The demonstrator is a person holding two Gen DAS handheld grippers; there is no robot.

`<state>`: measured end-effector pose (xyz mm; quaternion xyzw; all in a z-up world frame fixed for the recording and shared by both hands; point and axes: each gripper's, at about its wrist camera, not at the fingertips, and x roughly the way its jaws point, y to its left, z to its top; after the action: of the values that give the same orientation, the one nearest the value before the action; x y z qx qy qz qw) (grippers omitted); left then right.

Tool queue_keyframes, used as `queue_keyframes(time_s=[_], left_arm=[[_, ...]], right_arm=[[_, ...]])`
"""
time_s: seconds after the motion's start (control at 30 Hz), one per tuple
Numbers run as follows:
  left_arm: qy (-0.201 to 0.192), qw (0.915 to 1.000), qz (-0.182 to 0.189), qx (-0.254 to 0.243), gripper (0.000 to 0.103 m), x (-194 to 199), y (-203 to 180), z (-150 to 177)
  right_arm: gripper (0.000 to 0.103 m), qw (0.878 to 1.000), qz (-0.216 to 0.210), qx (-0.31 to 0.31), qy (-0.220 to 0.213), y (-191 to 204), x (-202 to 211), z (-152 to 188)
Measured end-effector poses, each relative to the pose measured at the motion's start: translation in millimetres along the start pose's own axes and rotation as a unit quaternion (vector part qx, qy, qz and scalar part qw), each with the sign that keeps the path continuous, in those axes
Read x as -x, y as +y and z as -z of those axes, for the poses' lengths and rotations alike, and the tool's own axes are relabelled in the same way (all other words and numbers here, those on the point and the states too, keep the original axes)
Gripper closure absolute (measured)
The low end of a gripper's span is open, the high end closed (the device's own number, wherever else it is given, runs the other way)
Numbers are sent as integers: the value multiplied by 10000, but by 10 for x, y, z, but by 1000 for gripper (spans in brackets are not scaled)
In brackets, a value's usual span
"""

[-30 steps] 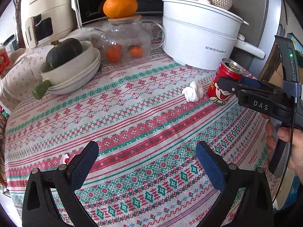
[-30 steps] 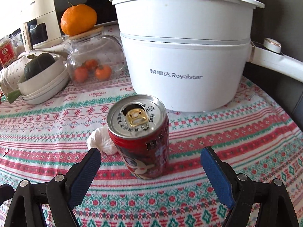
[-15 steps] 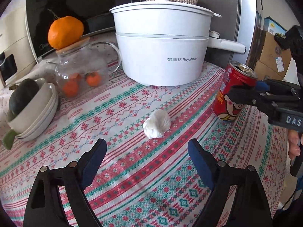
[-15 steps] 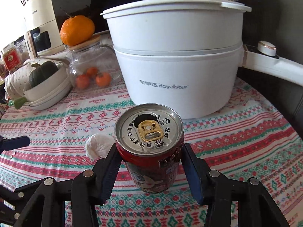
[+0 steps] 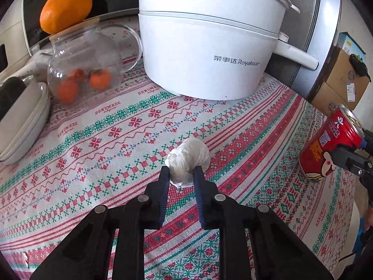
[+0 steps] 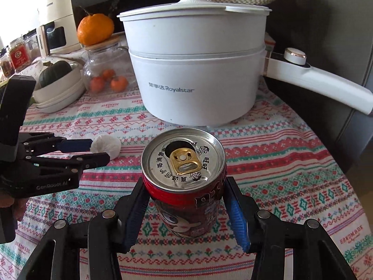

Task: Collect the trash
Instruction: 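Grasp the white tissue ball with the left tool while the right holds the can, then carry the tissue ball and red can over the white bin with both tools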

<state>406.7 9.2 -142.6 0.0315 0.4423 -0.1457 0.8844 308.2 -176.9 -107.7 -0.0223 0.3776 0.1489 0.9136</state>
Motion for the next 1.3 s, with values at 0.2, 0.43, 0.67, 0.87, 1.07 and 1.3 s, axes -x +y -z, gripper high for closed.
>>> queue_keyframes(time_s=[0.2, 0.43, 0.67, 0.87, 1.07, 1.3], left_arm=[[-3, 9998, -2, 206, 85, 208, 27, 71], [-33, 9999, -91, 52, 85, 697, -146, 222], [-224, 9997, -13, -132, 85, 1323, -385, 400], [-421, 9988, 127, -196, 85, 1808, -618, 559], [-563, 9979, 266, -165, 85, 2224, -849, 779], [-500, 9973, 500, -185, 85, 2457, -1144, 1104]], right_arm=[[47, 9999, 11, -99, 52, -45, 58, 56], [47, 9997, 54, -229, 8, -35, 301, 80], [47, 9997, 89, -182, -125, 84, 744, 107], [47, 9995, 72, -152, -253, 205, 1172, 187], [47, 9994, 60, -108, -309, 311, 1550, 310], [47, 9994, 35, -337, -116, 288, 1904, 520]])
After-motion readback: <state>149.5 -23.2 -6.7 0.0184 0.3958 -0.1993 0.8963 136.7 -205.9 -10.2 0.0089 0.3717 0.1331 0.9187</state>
